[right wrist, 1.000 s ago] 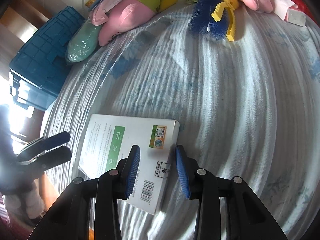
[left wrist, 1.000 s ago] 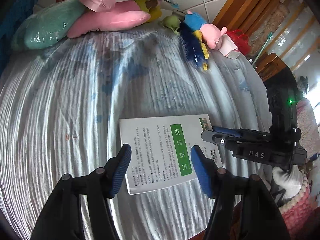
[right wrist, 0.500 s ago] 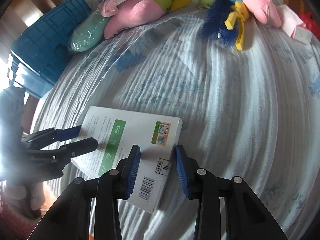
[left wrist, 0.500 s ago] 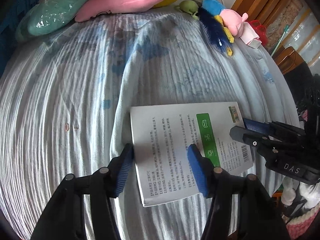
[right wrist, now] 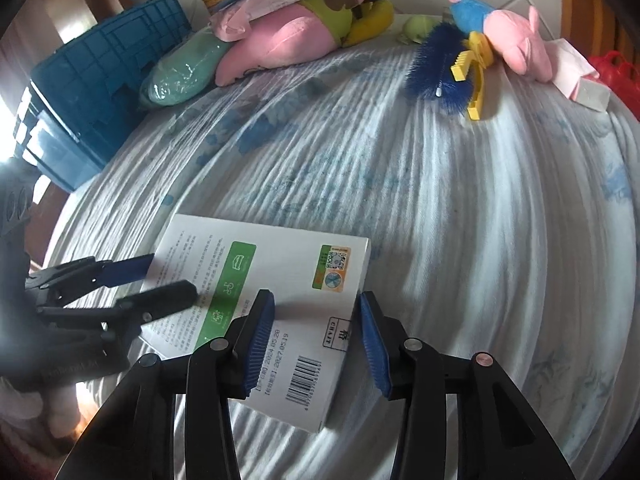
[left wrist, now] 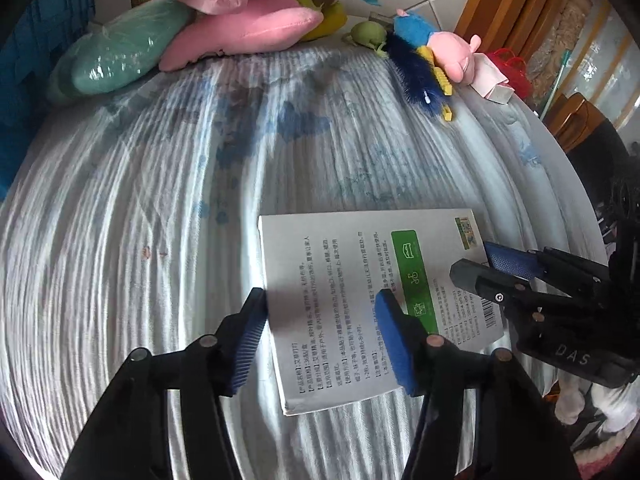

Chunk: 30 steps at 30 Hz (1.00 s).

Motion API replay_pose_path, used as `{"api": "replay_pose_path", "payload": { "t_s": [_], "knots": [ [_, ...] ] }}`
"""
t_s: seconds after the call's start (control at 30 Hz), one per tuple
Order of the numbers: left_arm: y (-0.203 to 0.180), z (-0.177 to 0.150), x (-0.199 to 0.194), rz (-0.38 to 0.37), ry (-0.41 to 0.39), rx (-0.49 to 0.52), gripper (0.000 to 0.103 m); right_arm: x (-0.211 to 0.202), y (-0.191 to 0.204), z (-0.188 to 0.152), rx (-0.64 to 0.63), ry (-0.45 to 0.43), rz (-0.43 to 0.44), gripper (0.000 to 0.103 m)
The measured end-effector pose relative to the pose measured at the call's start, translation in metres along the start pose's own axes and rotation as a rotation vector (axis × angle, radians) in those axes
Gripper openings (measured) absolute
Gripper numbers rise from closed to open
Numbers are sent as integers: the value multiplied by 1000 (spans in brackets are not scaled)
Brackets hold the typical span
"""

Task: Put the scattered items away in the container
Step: 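Close the left tool on the box edge while the right tool grips it too, then lift the medicine box off the bed with both tools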

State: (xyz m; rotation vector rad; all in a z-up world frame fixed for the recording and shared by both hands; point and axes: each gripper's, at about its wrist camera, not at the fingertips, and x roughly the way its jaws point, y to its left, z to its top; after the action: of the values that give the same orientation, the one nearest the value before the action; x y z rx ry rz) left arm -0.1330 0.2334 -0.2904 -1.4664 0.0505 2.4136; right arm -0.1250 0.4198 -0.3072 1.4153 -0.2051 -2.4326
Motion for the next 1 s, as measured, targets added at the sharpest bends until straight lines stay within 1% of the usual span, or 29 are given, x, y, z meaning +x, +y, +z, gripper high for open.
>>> {"api": "replay_pose_path", "payload": {
  "t_s": [0.1,0.23,0.43,0.57,0.67,0.8,1.0],
  "knots": [
    [-4,7,-20,22,-33,22,52,-18,0,2,16,-50,27,44],
    [-5,18,-51,24,-86,17,52,-49,8,17,-1,-128,41,44],
    [-8,39,-109,63,-217,16,52,-91,34,41,-66,-232,50,44],
    [-4,47,-150,98,-298,19,52,-121,58,53,-110,-308,67,44],
    [3,52,-177,125,-347,3,52,-139,79,68,-154,-347,69,44],
    [20,55,-210,159,-399,-32,52,-158,109,84,-217,-392,94,43],
    [55,49,-248,203,-447,-86,52,-167,158,105,-296,-421,136,44]
  ]
}}
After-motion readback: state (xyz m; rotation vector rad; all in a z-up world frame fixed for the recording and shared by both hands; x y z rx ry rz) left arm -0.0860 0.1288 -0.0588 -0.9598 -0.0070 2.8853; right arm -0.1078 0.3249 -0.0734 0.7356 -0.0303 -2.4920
